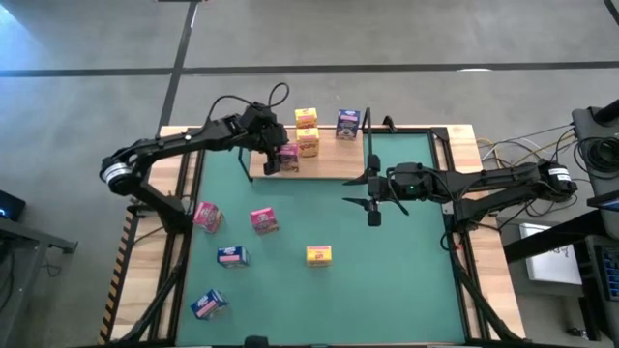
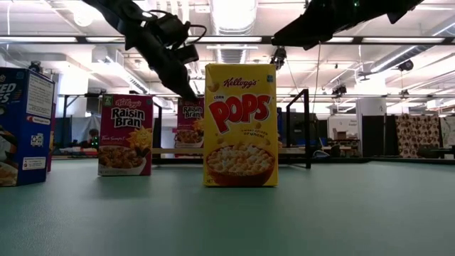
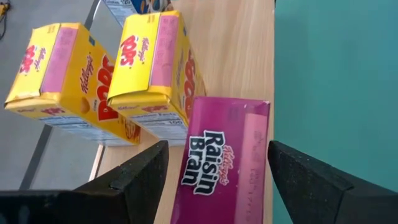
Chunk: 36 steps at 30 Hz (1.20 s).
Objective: Stack cereal on shelf
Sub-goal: Put the right pink cereal box on the shelf
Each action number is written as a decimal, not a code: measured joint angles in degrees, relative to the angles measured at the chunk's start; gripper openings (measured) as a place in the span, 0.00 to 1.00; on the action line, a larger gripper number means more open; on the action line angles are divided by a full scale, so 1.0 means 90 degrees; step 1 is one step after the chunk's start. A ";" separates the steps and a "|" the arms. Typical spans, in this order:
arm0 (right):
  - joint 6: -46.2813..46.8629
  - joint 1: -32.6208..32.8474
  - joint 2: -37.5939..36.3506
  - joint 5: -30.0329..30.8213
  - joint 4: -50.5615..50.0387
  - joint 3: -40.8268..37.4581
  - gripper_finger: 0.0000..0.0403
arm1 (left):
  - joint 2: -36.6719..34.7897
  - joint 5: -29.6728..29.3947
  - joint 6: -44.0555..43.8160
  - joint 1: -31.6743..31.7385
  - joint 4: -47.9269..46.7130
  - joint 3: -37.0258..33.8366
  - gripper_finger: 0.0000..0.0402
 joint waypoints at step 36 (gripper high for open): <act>0.0049 0.0000 0.0005 0.0000 -0.0010 0.0000 0.43 | -0.0049 -0.0320 0.0351 0.0044 -0.0426 -0.0005 0.47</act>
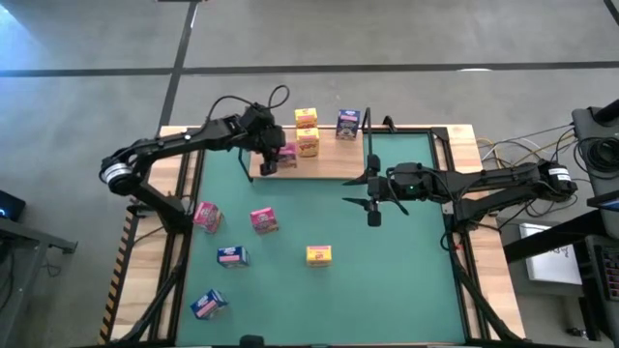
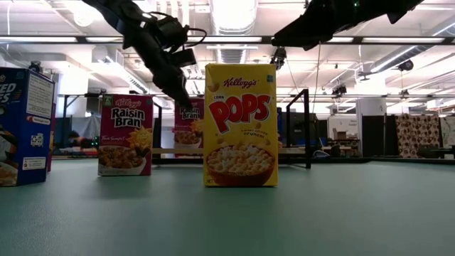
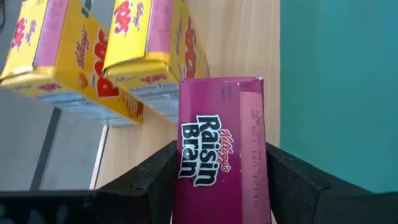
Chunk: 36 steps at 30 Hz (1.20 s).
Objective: Stack cereal on shelf
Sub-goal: Put the right pink cereal box on the shelf
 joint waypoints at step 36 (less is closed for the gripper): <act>0.0000 -0.0002 0.0000 0.0002 -0.0105 0.0000 0.43 | 0.1377 0.0589 0.1194 0.1516 -0.1365 0.2100 0.36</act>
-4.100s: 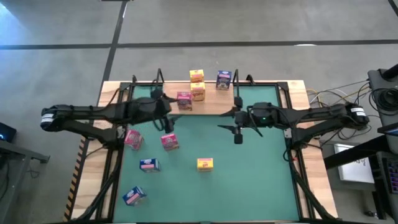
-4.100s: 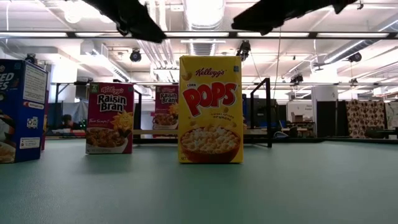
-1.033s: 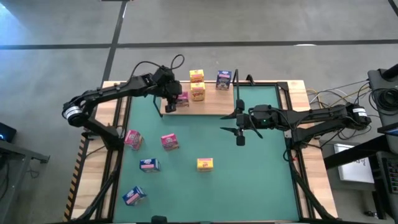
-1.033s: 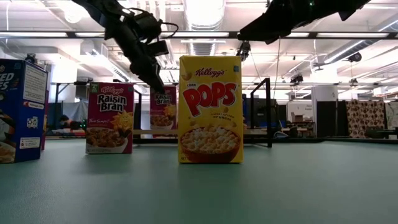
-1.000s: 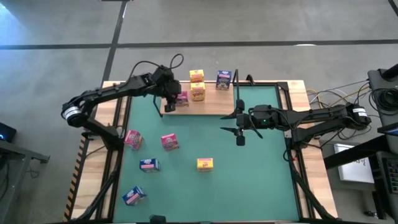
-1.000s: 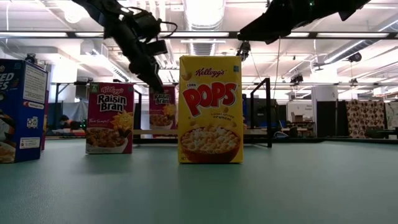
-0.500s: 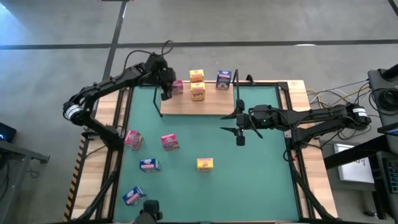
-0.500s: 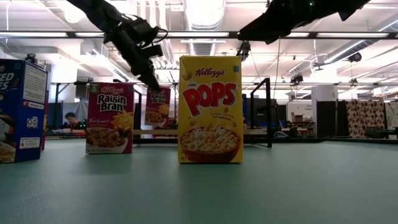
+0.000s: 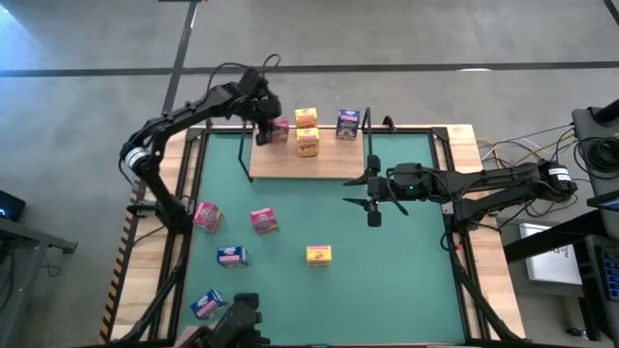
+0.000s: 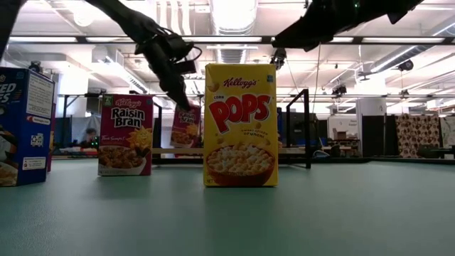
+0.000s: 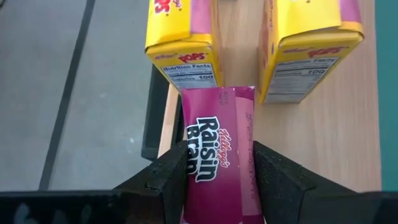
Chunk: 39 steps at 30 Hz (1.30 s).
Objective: Stack cereal on shelf
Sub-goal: Put the right pink cereal box on the shelf
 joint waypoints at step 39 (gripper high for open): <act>0.0068 0.0001 0.0000 0.0000 -0.0031 0.0000 0.43 | 0.0228 0.0369 0.0195 0.0479 0.0071 0.0185 0.49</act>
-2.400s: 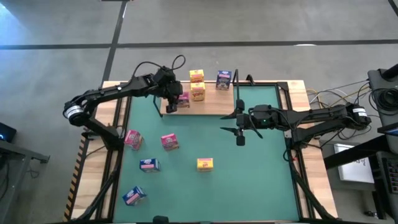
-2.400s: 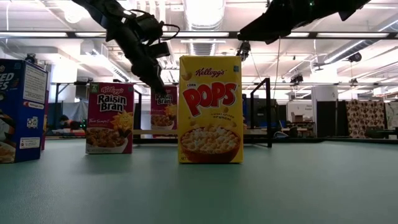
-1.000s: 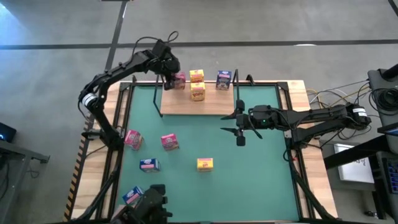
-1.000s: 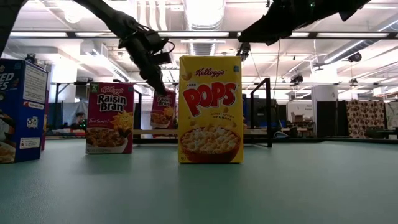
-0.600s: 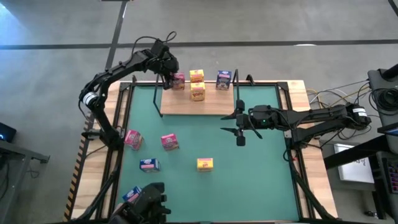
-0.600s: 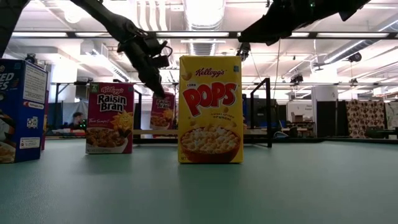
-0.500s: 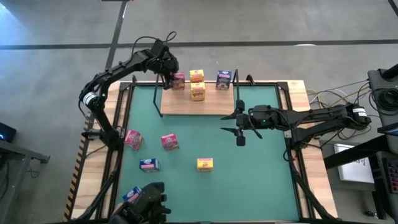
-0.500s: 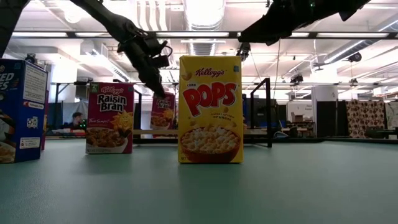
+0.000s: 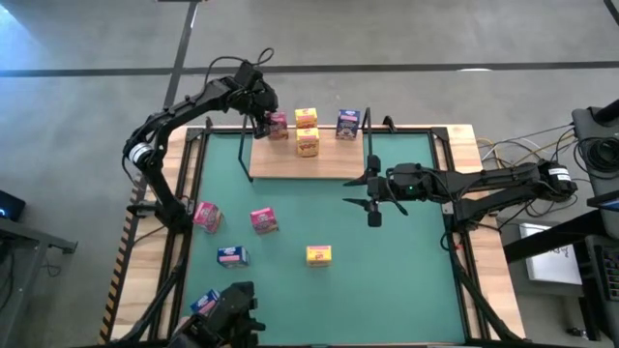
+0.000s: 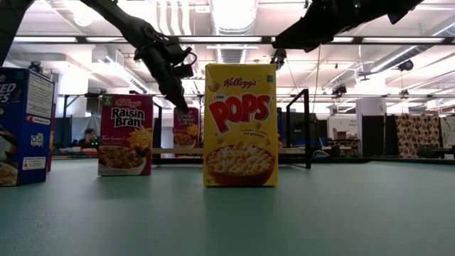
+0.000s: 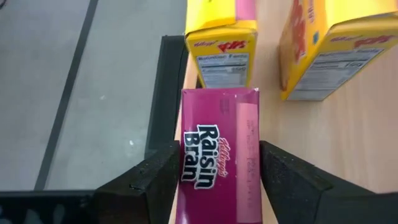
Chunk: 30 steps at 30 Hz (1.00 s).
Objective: Stack cereal on shelf
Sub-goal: Put the right pink cereal box on the shelf, then put the right pink cereal box on the shelf aligned with the other pink cereal box
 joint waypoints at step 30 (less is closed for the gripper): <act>0.0733 0.0002 0.0000 0.0002 0.0010 0.0000 0.43 | -0.1539 -0.0114 -0.2470 -0.2228 -0.0918 0.0399 0.51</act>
